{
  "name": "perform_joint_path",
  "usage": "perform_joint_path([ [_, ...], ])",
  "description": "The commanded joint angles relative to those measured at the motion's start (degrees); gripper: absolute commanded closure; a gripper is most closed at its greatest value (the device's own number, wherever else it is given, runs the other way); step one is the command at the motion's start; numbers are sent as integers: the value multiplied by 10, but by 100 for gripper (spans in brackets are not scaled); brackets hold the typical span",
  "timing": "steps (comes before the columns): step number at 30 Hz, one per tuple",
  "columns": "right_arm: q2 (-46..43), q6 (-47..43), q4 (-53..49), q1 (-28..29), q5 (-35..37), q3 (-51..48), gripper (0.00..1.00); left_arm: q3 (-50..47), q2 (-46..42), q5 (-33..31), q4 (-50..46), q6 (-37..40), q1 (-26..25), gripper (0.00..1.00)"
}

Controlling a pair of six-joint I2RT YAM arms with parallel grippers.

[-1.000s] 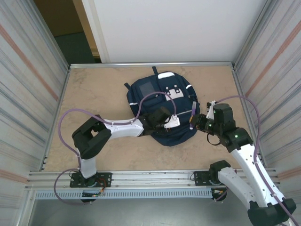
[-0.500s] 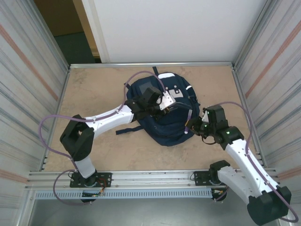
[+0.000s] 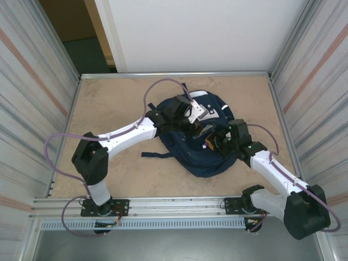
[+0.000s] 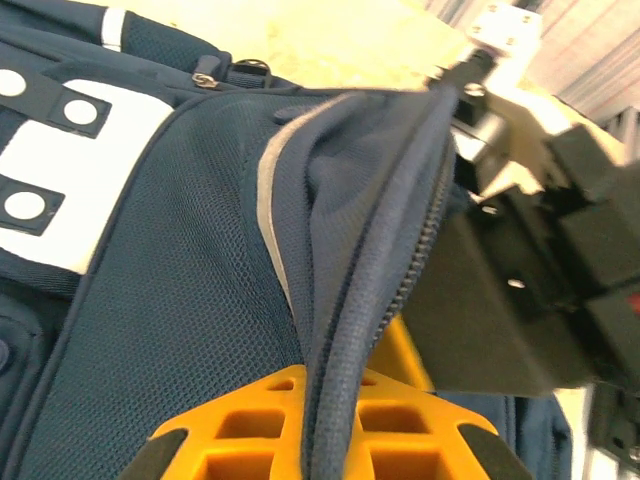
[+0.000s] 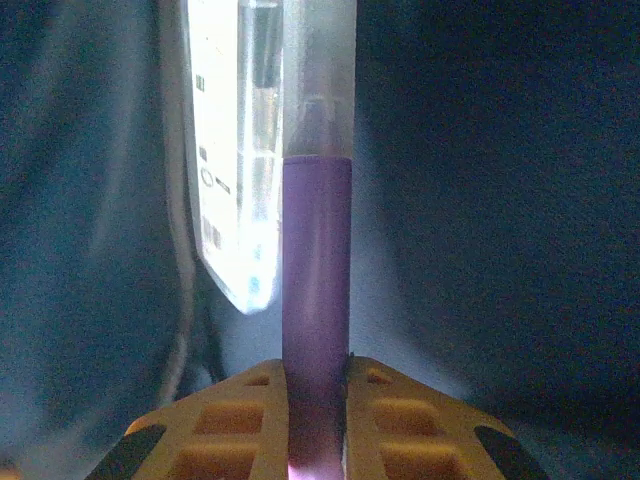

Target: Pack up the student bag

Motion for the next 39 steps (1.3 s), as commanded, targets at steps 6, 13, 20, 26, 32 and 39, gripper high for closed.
perform_joint_path([
  [6, 16, 61, 32, 27, 97, 16, 63, 10, -25, 67, 81, -26, -17, 100],
  [13, -6, 20, -4, 35, 98, 22, 55, -14, -30, 64, 85, -16, -12, 100],
  [20, -78, -67, -97, 32, 113, 37, 56, -47, -32, 52, 107, 14, 1, 84],
  [26, -178, -164, -260, 27, 196, 59, 41, -95, -56, 15, 45, 126, 4, 65],
  [32, -242, -250, -335, -22, 191, 55, 36, -178, -156, -3, 40, 139, 4, 49],
  [39, -153, -288, -284, -98, 73, 58, 33, -121, -117, -120, -58, -15, 67, 43],
])
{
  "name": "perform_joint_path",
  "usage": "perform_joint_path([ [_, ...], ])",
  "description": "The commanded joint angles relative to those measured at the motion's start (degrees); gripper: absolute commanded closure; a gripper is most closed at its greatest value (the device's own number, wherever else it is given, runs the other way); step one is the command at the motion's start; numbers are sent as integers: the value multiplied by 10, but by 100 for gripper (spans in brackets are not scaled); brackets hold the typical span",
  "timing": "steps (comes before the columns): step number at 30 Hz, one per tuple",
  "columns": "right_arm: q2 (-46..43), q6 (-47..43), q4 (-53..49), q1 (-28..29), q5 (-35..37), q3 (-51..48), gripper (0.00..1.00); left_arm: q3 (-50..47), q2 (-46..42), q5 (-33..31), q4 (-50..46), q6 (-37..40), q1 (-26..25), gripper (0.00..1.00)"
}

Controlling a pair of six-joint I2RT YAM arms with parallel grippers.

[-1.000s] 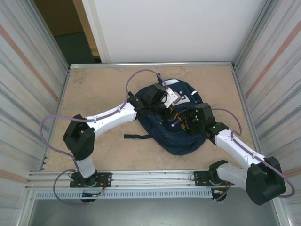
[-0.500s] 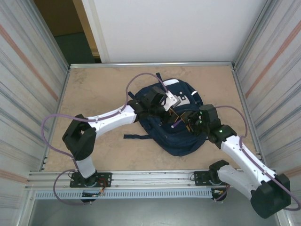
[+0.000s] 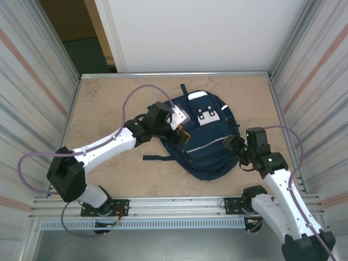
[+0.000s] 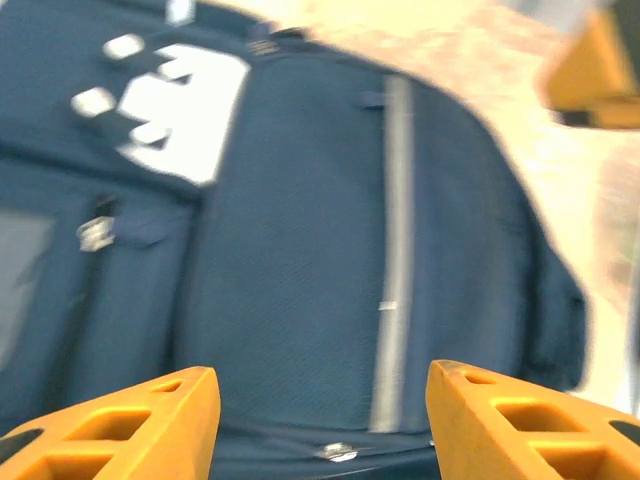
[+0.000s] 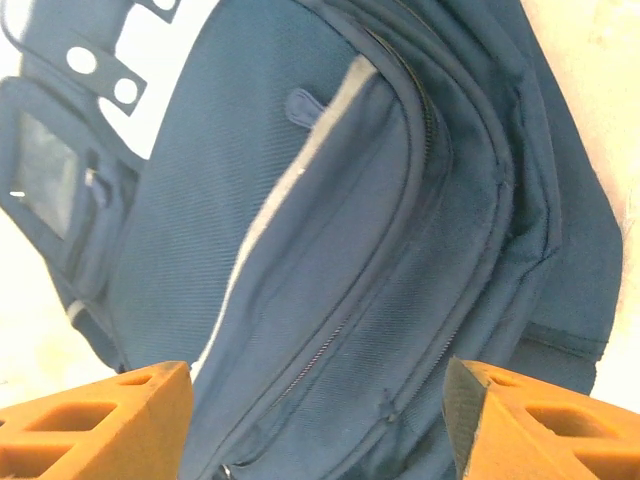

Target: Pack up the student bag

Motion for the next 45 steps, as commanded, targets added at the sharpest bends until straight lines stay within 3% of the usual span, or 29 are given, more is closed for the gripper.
perform_joint_path([
  [1, 47, -41, 25, -21, -70, 14, 33, 58, 53, -65, -93, -88, 21, 43],
  [5, 120, -62, 55, -31, -90, 19, 35, 114, 141, -48, -126, -158, 25, 44],
  [8, 167, -69, 75, -33, -101, 24, 44, 126, 172, -54, -128, -211, 26, 44],
  [16, 220, -110, 93, -39, -82, 31, 67, 101, 173, 14, -89, -270, 20, 46],
  [22, 239, -111, 117, -39, -114, 31, 82, 90, 181, 6, -100, -330, 27, 47],
  [27, 231, -127, 85, -40, -95, 31, 80, 58, 163, 68, -56, -372, 16, 47],
  [32, 216, -130, 93, -40, -97, 10, 84, 31, 172, 67, -27, -419, 3, 47],
  [34, 212, -129, 100, -40, -100, 3, 86, 18, 177, 57, -3, -441, 8, 51],
  [37, 207, -121, 117, -40, -104, -13, 89, 11, 173, 68, 24, -461, 17, 68],
  [40, 212, -121, 133, -40, -108, -18, 91, 5, 146, 35, 11, -449, 19, 87],
  [45, 242, -122, 168, -36, -105, -20, 94, -31, 99, 42, 9, -460, 38, 93],
])
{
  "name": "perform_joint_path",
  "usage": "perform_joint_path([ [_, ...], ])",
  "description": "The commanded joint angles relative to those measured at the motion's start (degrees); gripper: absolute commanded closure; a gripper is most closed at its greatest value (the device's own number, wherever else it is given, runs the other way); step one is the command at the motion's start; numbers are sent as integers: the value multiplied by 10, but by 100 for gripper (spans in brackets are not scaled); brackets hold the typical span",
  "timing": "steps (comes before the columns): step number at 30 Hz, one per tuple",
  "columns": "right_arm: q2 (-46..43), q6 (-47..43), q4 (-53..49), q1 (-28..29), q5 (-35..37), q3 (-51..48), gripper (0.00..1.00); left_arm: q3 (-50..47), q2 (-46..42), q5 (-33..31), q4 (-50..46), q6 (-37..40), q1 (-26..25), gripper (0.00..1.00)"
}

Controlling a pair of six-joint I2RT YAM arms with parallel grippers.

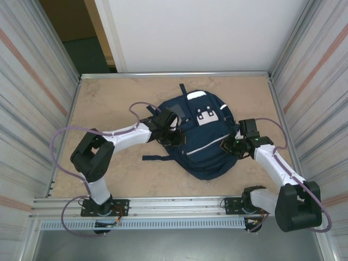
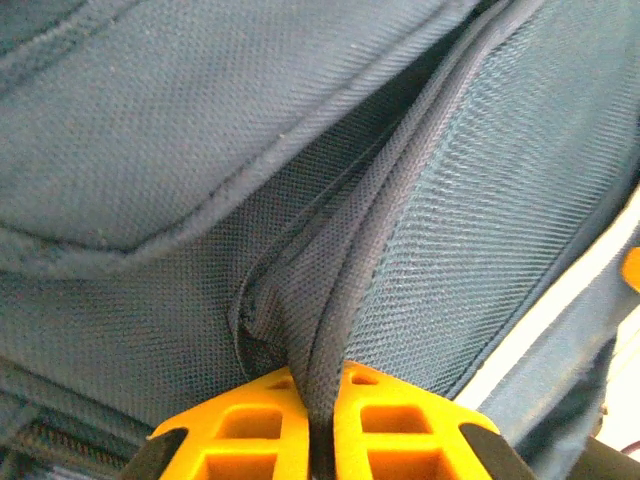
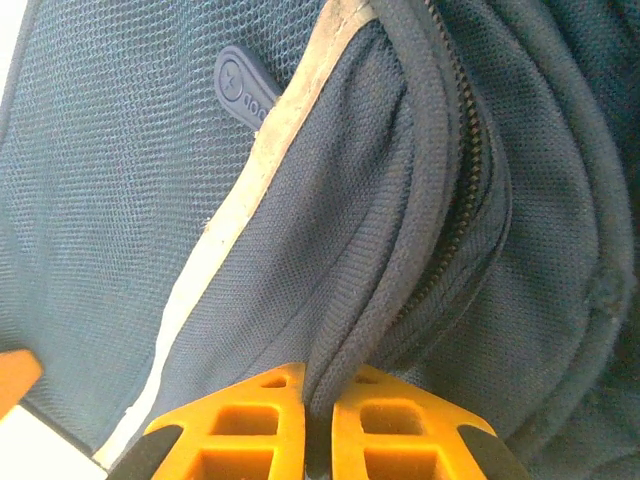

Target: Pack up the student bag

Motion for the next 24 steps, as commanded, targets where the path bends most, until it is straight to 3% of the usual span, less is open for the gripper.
perform_joint_path([
  [1, 27, -7, 52, 5, -6, -11, 94, -33, -53, -5, 3, -14, 16, 94],
  [7, 114, -16, 141, 27, 10, -7, 97, -108, -112, -5, 52, -62, 21, 99],
  [12, 216, -33, 180, 55, 29, 57, 96, -168, -152, -3, 102, -114, 21, 99],
  [19, 392, -55, 194, 78, 14, 217, 95, -197, -182, -11, 106, -118, 22, 85],
  [24, 462, -51, 186, 82, 15, 299, 87, -198, -174, -22, 77, -110, 27, 71],
])
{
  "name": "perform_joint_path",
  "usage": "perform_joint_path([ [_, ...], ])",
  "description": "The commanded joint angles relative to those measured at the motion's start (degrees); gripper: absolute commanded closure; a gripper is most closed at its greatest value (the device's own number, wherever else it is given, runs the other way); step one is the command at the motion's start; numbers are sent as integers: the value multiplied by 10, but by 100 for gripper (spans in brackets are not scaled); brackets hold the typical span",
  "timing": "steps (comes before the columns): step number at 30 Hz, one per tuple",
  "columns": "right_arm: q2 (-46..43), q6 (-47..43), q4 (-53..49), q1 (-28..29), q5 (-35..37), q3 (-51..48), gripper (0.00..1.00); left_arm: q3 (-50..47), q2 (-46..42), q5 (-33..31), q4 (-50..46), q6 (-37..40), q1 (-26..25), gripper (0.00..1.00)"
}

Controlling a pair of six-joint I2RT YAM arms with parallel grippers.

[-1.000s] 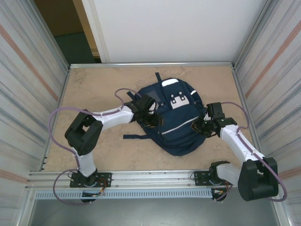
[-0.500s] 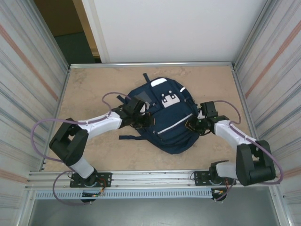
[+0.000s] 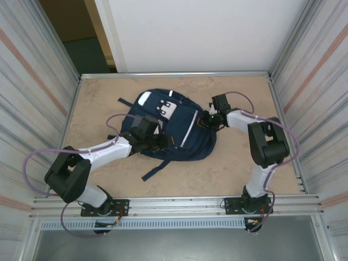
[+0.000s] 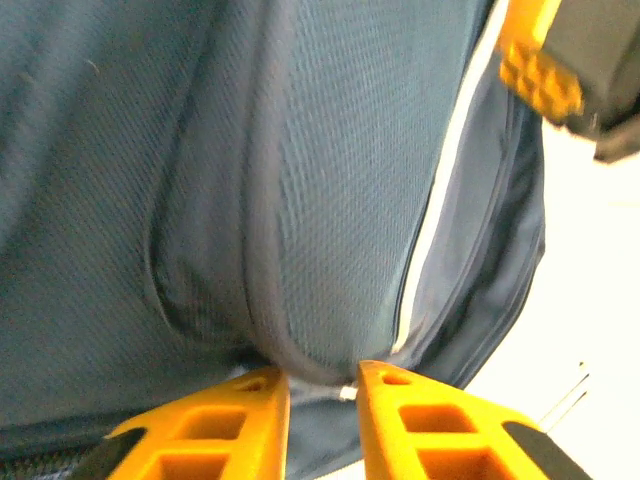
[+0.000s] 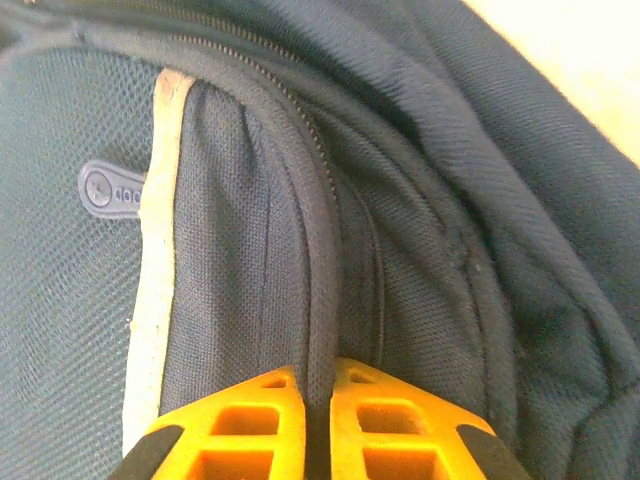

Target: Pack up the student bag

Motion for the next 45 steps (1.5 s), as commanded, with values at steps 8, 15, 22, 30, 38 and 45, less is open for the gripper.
perform_joint_path([
  [8, -59, -19, -42, 15, 86, 2, 61, 9, -5, -30, -52, 13, 4, 64],
  [15, -192, -35, -100, 45, 150, -70, 49, 48, -17, -72, -91, 25, 24, 55],
  [22, -288, 9, -109, 125, 188, -143, 49, 92, 44, -52, -80, 29, 33, 55],
  [30, -325, 162, -96, 304, 317, -182, 41, 131, 89, -41, -84, 38, 35, 70],
  [38, -308, 210, -101, 389, 414, -158, 37, 121, 65, -83, -116, 25, 35, 49],
  [45, -328, 194, -86, 389, 413, -171, 38, 178, 118, -83, -104, 63, 37, 54],
])
